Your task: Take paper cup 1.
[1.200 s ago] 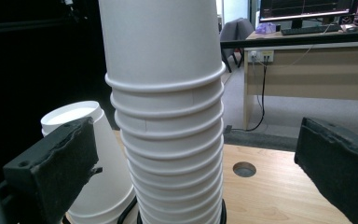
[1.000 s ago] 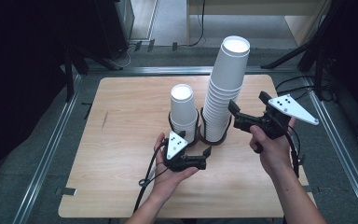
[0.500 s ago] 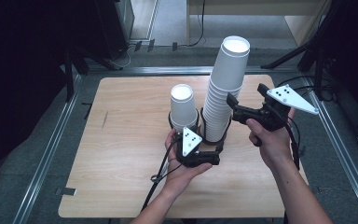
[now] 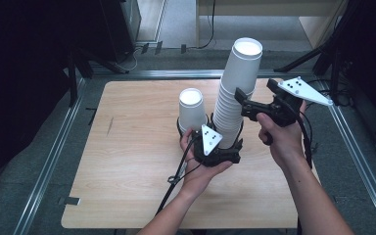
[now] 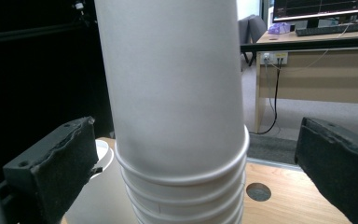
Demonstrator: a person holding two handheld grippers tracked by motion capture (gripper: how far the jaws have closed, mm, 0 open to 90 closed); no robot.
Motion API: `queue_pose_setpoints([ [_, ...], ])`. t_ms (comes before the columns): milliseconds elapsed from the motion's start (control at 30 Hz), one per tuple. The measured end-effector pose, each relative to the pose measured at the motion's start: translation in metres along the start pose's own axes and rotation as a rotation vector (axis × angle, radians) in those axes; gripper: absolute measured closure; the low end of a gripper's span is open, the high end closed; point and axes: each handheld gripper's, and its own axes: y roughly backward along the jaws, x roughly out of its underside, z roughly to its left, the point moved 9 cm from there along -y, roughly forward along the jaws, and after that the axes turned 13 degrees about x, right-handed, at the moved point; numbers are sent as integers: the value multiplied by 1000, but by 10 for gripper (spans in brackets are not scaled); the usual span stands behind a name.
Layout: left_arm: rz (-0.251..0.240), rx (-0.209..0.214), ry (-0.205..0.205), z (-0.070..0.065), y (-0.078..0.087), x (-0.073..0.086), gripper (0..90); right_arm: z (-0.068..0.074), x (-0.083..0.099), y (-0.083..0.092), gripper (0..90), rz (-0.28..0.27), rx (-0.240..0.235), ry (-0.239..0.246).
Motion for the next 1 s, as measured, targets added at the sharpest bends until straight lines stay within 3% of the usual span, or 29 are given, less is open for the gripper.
queue_pose_setpoints([
  [333, 1, -57, -22, 7, -13, -8, 26, 6, -5, -11, 0, 8, 7, 17],
  [533, -11, -124, -33, 12, -21, -16, 36, 7, -8, -19, 4, 8, 22, 5],
  [833, -46, -164, -6, 21, -25, -22, 62, 12, -6, -35, 4, 40, 25, 36],
  [1000, -57, -172, -31, 22, -25, -23, 117, 16, -6, -39, 38, 26, -1, 38],
])
